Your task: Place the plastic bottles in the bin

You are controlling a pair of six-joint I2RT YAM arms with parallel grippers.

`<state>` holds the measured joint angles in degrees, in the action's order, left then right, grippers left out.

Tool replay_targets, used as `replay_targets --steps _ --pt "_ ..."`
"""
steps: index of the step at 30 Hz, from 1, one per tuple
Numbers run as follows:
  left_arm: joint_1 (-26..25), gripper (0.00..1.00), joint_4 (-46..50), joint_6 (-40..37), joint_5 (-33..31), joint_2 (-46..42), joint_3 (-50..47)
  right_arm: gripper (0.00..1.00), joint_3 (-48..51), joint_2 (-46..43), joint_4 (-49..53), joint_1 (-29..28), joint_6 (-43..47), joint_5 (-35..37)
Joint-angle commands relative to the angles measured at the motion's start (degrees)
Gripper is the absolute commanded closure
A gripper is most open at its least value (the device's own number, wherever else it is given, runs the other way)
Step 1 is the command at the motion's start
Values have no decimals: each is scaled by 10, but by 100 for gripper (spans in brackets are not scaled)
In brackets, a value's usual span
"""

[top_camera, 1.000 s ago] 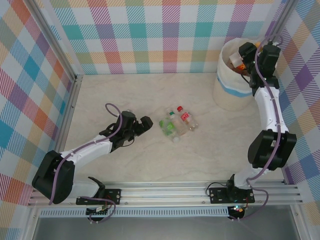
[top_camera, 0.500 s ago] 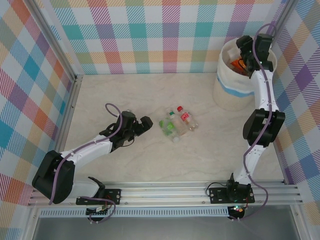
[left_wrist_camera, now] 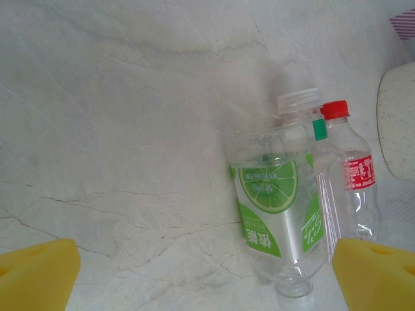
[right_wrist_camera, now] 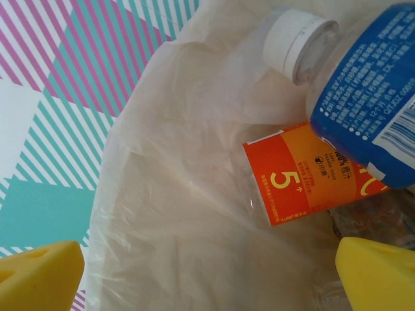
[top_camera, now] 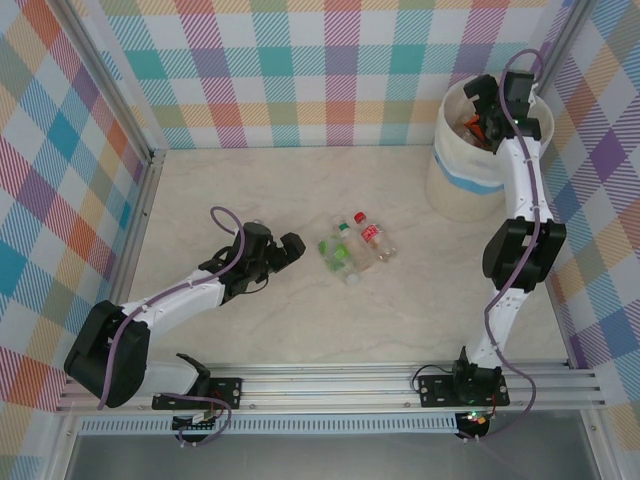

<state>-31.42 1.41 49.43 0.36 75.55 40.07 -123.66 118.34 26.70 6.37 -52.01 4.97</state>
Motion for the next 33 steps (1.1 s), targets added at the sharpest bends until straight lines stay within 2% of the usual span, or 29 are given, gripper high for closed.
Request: replay_targets --steps 1,10,17,25,29,33 --pt "-3 0 2 -8 -7 -11 -3 0 6 -43 -1 -3 19 12" --pt "-3 0 4 -9 -6 -11 -7 0 60 -83 -60 -12 62 -25" --pt "-2 0 5 -8 -4 -3 -6 0 70 -113 -42 -50 182 -25" --pt "2 0 11 -6 -1 9 0 0 145 -185 -69 -109 353 -44" --pt "3 0 10 -5 2 15 2 0 203 -225 -86 -128 404 -99" --pt "4 0 9 0 7 20 5 0 255 -243 -81 -150 473 -193"
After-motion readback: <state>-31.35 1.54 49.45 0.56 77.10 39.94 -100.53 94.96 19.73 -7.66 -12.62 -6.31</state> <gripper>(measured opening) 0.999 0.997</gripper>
